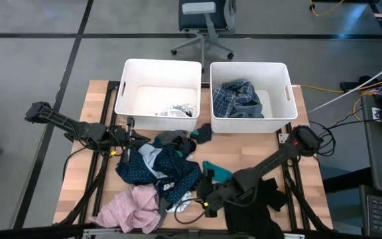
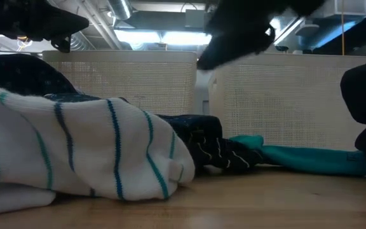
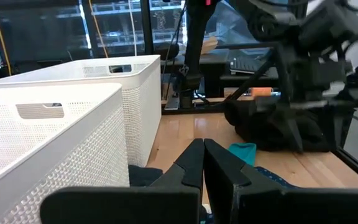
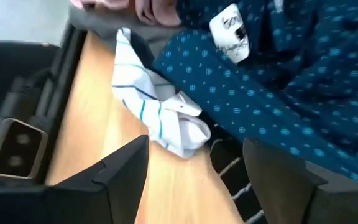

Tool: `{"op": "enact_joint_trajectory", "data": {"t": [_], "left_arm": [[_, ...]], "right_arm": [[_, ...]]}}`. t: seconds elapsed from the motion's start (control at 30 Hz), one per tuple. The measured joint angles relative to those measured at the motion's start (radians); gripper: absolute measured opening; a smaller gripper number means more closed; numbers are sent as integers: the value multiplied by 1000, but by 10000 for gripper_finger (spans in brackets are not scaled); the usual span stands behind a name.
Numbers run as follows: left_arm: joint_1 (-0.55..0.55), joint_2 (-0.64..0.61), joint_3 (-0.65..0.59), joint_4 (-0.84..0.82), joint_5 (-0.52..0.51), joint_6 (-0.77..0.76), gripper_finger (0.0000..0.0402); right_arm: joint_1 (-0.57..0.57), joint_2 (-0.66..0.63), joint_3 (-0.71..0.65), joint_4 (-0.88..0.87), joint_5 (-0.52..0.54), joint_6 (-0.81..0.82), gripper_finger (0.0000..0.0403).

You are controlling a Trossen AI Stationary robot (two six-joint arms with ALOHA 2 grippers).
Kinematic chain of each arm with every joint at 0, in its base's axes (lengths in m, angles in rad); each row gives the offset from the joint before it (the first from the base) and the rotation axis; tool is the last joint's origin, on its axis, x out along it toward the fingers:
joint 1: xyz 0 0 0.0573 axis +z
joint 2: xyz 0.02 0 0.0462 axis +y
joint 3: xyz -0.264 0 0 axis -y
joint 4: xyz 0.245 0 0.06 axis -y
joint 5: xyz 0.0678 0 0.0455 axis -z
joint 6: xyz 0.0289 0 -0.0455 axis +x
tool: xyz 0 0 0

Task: Sort clothes
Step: Put the white stripe sock into the left white bin

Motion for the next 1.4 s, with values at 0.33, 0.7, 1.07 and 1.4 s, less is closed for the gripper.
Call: {"op": "enact_joint_trajectory", "data": {"t": [0.33,0.7,1.07,1.4], "left_arm": [[0,0,0,-4,-2,-2,1],[0,0,0,-4,-2,-2,1],[0,0,0,-4,-2,5,1],[0,0,0,-4,-2,5,1]], "right_arm": [[-6,122,-2,225,-23,-112,259],[-22,206,-1,327,-86,-106,259],[-59,218,-1,280,-85,-105,138],[-58,217,-1,266,-84,-108,23]]}}
